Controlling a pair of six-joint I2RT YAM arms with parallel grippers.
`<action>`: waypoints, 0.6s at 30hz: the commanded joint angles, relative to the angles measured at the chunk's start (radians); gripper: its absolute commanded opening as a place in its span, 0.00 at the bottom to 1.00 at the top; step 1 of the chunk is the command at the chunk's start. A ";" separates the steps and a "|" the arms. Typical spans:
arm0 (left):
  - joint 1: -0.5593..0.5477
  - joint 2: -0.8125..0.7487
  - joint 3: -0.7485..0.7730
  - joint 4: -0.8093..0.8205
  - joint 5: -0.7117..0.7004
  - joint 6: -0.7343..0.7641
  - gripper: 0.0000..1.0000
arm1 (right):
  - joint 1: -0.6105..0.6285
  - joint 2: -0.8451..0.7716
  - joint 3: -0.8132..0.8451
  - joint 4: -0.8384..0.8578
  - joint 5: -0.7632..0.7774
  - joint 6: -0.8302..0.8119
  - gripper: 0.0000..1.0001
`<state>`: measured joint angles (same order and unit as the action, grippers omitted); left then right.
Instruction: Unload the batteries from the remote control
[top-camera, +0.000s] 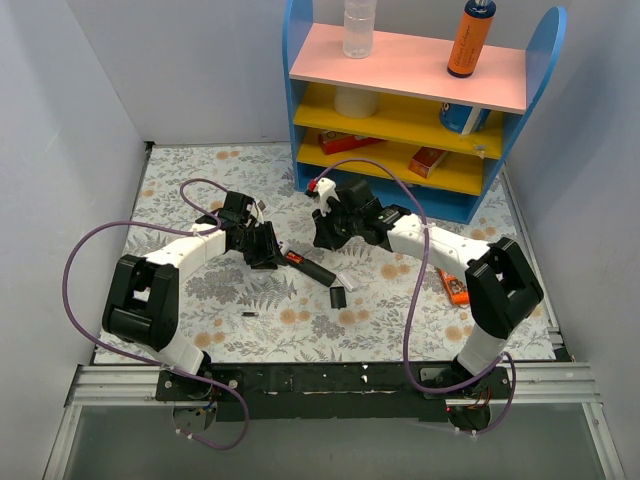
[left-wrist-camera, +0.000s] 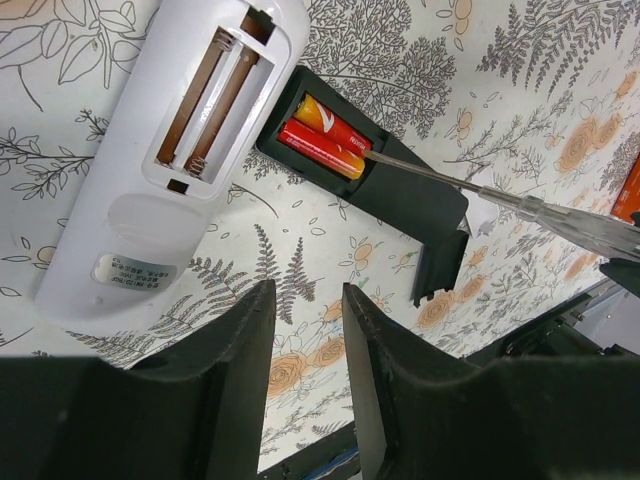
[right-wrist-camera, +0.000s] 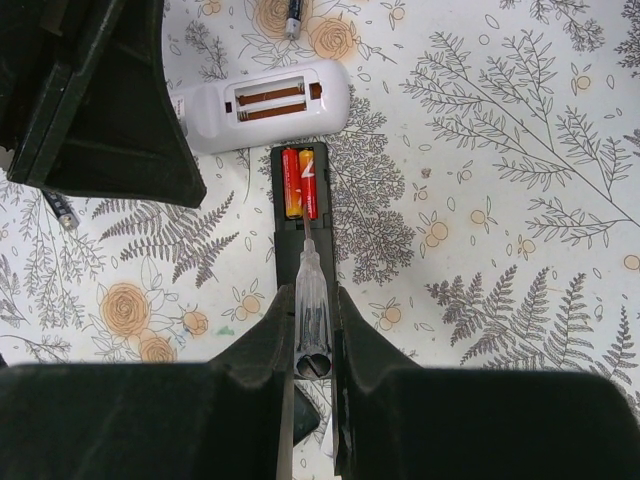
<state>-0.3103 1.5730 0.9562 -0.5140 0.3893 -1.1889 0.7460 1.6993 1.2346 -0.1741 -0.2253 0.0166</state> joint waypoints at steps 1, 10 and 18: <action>0.002 -0.045 -0.002 0.015 -0.004 0.015 0.33 | -0.005 0.017 0.034 0.050 -0.026 -0.040 0.01; 0.002 -0.045 -0.002 0.009 -0.017 0.012 0.33 | -0.005 0.048 0.040 0.047 -0.060 -0.024 0.01; 0.002 -0.044 -0.002 0.008 -0.026 0.012 0.33 | -0.005 0.043 0.026 0.065 -0.078 0.006 0.01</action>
<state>-0.3103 1.5730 0.9562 -0.5148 0.3805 -1.1889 0.7452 1.7496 1.2346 -0.1532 -0.2764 0.0086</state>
